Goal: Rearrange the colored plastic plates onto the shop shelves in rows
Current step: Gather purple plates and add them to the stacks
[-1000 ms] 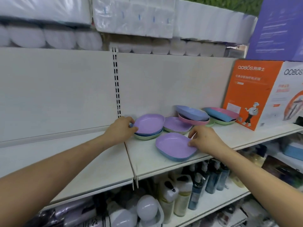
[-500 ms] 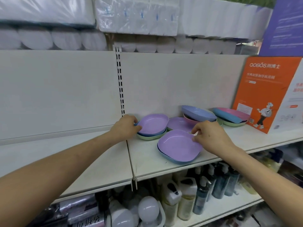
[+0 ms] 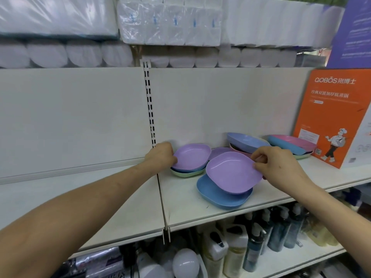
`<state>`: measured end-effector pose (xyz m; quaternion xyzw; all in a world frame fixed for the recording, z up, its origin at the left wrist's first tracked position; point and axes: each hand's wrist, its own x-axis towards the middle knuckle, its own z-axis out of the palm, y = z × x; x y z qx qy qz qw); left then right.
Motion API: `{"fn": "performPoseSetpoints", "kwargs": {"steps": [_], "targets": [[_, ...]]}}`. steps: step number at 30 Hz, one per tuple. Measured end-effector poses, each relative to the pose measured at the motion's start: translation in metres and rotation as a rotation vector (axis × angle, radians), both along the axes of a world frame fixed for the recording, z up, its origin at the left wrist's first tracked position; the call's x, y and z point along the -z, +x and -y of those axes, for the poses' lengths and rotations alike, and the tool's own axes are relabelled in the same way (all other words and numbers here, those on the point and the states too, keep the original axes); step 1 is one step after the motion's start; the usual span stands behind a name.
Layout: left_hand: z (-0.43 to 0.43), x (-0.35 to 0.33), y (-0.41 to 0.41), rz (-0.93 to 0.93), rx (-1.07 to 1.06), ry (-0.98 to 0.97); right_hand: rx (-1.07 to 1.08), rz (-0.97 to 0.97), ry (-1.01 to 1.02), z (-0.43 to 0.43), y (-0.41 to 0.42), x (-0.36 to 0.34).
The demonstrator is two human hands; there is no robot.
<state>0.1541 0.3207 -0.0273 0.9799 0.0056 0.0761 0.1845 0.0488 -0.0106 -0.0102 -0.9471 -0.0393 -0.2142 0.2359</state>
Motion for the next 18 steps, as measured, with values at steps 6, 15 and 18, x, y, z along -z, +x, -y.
{"fn": "performPoseSetpoints", "kwargs": {"steps": [6, 15, 18], "targets": [[-0.001, -0.005, 0.008, -0.011, -0.032, 0.01, -0.018, 0.002, 0.076, 0.009, -0.001, 0.001], [-0.005, -0.016, 0.011, -0.032, -0.009, 0.092, -0.03, 0.001, 0.104, 0.007, 0.002, -0.001], [-0.002, -0.017, 0.012, -0.009, 0.004, 0.133, -0.033, 0.008, 0.106, 0.005, 0.003, -0.003]]}}
